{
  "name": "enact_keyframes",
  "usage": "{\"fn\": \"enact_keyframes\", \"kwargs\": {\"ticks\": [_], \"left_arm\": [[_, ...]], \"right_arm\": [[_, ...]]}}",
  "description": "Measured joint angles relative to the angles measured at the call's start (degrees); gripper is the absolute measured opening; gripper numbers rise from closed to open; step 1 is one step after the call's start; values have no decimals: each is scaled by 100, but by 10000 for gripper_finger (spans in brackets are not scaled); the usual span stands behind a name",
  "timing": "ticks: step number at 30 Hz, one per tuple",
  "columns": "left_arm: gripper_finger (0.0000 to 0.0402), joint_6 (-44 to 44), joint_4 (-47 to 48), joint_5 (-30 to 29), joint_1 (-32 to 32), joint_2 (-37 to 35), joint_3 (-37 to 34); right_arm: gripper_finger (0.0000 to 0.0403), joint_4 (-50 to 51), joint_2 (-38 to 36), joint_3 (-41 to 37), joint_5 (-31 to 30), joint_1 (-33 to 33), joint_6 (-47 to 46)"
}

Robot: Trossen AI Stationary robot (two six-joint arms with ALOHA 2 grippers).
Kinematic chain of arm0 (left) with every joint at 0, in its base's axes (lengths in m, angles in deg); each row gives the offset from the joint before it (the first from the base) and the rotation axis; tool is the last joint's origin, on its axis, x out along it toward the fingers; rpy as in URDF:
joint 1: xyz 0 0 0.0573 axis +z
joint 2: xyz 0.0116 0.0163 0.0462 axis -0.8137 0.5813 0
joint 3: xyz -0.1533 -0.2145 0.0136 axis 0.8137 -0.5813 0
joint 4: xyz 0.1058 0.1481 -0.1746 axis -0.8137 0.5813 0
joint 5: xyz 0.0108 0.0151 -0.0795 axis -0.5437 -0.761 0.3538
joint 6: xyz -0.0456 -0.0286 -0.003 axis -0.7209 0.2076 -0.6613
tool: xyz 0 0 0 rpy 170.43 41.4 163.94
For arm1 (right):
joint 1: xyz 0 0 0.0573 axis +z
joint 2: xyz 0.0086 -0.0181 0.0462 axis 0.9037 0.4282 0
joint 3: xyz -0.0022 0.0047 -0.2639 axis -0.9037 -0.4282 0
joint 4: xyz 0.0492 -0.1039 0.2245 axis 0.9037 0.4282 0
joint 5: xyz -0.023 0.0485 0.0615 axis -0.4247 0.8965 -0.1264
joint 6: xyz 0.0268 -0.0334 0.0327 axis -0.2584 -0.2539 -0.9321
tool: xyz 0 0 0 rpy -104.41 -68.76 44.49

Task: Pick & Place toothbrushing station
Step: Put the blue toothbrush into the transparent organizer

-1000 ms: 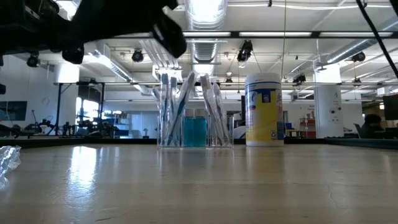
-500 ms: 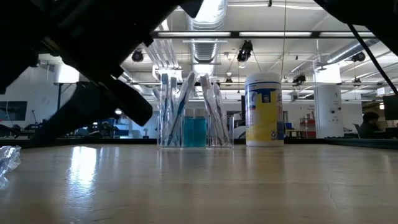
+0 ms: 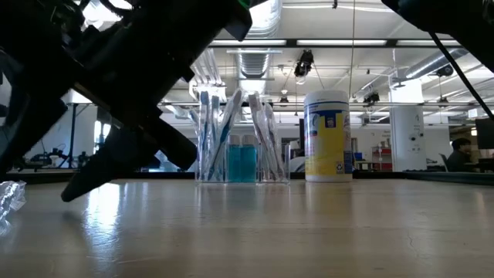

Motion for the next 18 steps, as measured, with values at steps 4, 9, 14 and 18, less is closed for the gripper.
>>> {"fn": "enact_keyframes", "kwargs": {"ticks": [4,9,14,18], "left_arm": [[13,0,-1,0,0,2,0],[8,2,-1,-2,0,2,0],[15,6,5,-2,0,2,0],[20,7,7,-4,0,2,0]], "right_arm": [[229,-7,0,-128,-97,-7,84],[214,-2,-27,-290,-301,-11,87],[184,751,-61,-228,-641,-24,88],[158,1306,-61,-71,-757,-55,150]]}}
